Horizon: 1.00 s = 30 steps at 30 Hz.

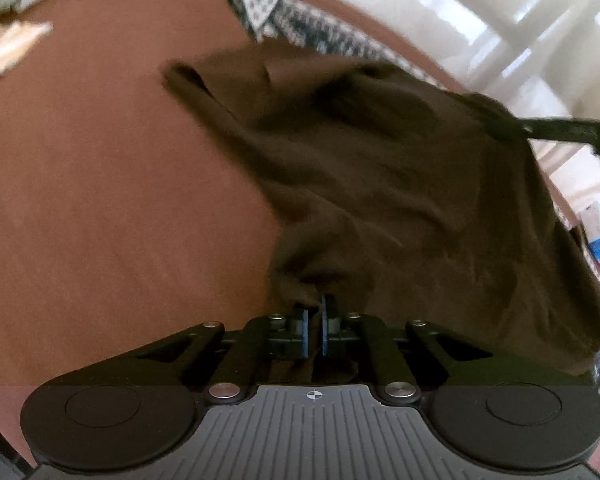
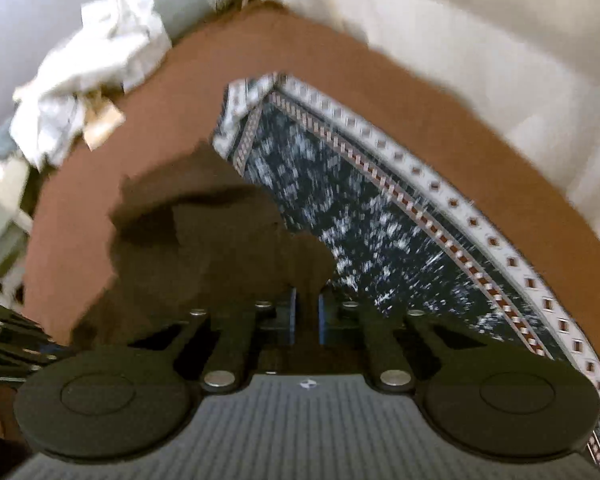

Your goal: Fold clothes

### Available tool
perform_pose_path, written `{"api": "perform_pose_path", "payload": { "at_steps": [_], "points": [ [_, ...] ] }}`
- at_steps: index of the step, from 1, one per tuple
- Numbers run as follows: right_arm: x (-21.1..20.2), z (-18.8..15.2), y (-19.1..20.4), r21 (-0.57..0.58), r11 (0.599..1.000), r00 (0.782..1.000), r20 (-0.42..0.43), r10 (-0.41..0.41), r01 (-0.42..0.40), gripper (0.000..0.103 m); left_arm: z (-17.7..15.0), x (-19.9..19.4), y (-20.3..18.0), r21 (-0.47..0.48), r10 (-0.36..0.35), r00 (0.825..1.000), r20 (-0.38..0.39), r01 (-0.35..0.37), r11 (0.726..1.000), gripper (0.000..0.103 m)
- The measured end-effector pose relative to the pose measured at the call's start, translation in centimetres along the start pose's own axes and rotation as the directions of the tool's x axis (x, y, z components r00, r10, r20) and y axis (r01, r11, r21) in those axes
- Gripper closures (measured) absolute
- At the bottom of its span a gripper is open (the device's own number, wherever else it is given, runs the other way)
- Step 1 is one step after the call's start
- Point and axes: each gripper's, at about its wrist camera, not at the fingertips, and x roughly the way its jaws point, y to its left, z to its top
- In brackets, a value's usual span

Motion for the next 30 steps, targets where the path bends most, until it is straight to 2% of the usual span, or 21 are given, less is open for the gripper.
{"api": "perform_pose_path", "payload": {
  "at_steps": [4, 7, 9, 12, 15, 18, 21, 24, 26, 28, 30],
  "points": [
    [-6.0, -0.8, 0.6, 0.029, 0.998, 0.991, 0.121, -0.062, 0.059, 0.092, 2.7, -3.0, -0.8, 0.027, -0.047, 0.994, 0.096, 0.044, 0.999, 0.103],
    [-11.6, -1.9, 1.1, 0.086, 0.991, 0.968, 0.222, -0.121, 0.104, 0.093, 5.3, -5.9, -2.9, 0.092, -0.106, 0.978, 0.181, 0.090, 0.992, 0.103],
    [-15.9, -2.8, 1.7, 0.128, 0.983, 0.940, 0.299, -0.162, 0.128, 0.093, 7.0, -7.9, -4.7, 0.144, -0.159, 0.960, 0.232, 0.128, 0.981, 0.103],
    [-22.8, -4.5, 2.9, 0.195, 0.966, 0.881, 0.410, -0.235, 0.167, 0.093, 9.3, -11.1, -7.8, 0.225, -0.256, 0.919, 0.298, 0.193, 0.955, 0.103],
    [-29.7, -6.1, 4.5, 0.246, 0.948, 0.804, 0.511, -0.305, 0.203, 0.093, 11.3, -14.7, -11.1, 0.309, -0.362, 0.859, 0.362, 0.256, 0.916, 0.103],
    [-35.8, -7.6, 7.0, 0.277, 0.929, 0.717, 0.593, -0.366, 0.246, 0.093, 12.1, -18.8, -14.5, 0.410, -0.460, 0.779, 0.426, 0.287, 0.866, 0.103],
    [-40.5, -9.1, 9.8, 0.293, 0.911, 0.642, 0.647, -0.413, 0.290, 0.093, 12.4, -23.2, -17.0, 0.500, -0.537, 0.696, 0.477, 0.288, 0.817, 0.103],
    [-43.5, -10.4, 12.3, 0.315, 0.903, 0.601, 0.674, -0.429, 0.291, 0.093, 11.7, -27.3, -18.4, 0.577, -0.594, 0.619, 0.514, 0.263, 0.774, 0.103],
    [-44.9, -11.1, 13.8, 0.314, 0.902, 0.587, 0.685, -0.431, 0.295, 0.093, 11.0, -29.7, -18.9, 0.617, -0.616, 0.581, 0.532, 0.231, 0.752, 0.103],
    [-46.1, -11.8, 15.3, 0.311, 0.905, 0.575, 0.699, -0.425, 0.290, 0.093, 10.1, -31.6, -18.8, 0.646, -0.639, 0.552, 0.536, 0.219, 0.731, 0.103],
    [-46.9, -12.7, 16.8, 0.308, 0.913, 0.562, 0.719, -0.408, 0.269, 0.093, 9.3, -33.1, -18.3, 0.662, -0.654, 0.539, 0.531, 0.218, 0.717, 0.103]
  ]
}}
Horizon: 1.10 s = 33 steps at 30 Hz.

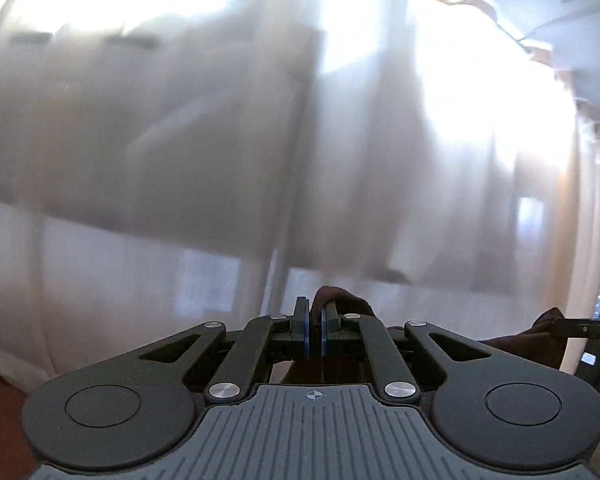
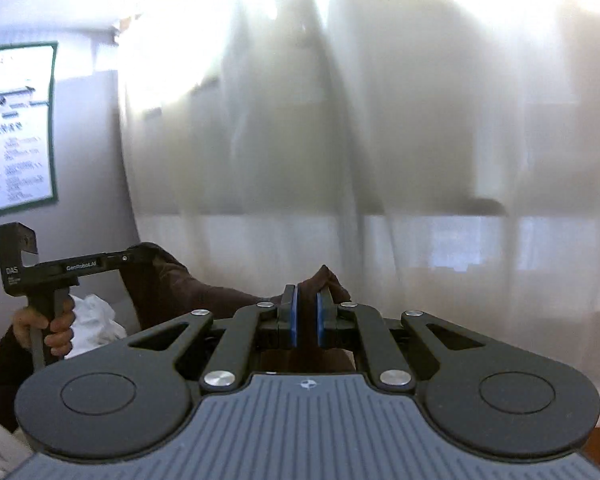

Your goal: Fold clothes

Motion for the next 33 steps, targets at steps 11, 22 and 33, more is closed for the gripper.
{"api": "perform_pose_path", "payload": {
  "at_steps": [11, 22, 33],
  "points": [
    [-3.6, -0.5, 3.1, 0.085, 0.993, 0.996, -0.021, 0.090, -0.088, 0.093, 0.7, -3.8, 1.2, -0.037, -0.012, 0.995, -0.100, 0.008, 0.999, 0.102],
    [9.8, -5.6, -4.2, 0.164, 0.986, 0.986, -0.162, 0.033, -0.006, 0.093, -9.4, 15.7, 8.1, -0.024, 0.187, 0.920, -0.344, -0.208, 0.978, 0.102],
    [24.7, -21.9, -12.1, 0.165, 0.929, 0.839, -0.501, -0.210, 0.331, 0.053, -27.4, 26.8, 16.1, 0.035, 0.288, 0.604, -0.743, -0.395, 0.918, 0.073]
  ]
}}
